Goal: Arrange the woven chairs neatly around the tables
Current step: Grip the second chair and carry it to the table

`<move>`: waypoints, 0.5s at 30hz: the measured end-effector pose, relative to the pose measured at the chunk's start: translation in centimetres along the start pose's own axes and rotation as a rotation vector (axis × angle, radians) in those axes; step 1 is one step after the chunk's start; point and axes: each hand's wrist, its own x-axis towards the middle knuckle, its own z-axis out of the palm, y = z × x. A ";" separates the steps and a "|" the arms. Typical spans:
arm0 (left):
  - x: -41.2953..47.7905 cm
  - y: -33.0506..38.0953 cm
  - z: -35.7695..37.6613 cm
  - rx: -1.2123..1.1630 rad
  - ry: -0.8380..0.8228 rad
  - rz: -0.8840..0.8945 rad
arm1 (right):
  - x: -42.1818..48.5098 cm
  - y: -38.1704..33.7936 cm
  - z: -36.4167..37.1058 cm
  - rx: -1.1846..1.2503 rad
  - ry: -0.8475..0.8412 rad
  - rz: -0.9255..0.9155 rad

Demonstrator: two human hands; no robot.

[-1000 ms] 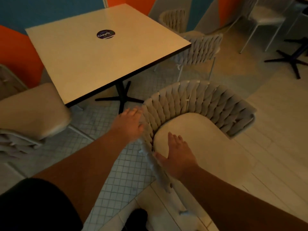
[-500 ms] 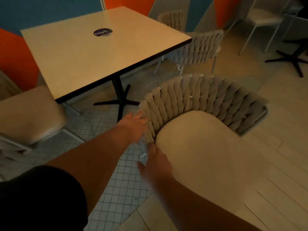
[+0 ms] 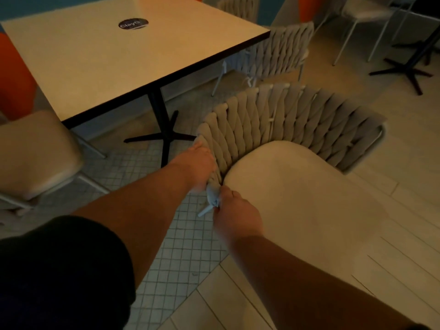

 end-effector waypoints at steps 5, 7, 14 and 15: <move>-0.3 3.0 -0.2 -0.007 0.043 -0.007 | -2.2 3.0 -1.8 -0.035 0.005 -0.068; -0.7 4.7 -0.9 -0.009 0.036 -0.023 | -3.1 4.4 -2.7 -0.042 0.001 -0.085; -2.1 9.8 -2.2 -0.109 0.045 -0.084 | -5.6 9.3 -5.2 -0.074 -0.051 -0.169; -2.3 10.4 -2.4 -0.141 0.038 -0.098 | -5.8 9.9 -5.5 -0.078 -0.063 -0.177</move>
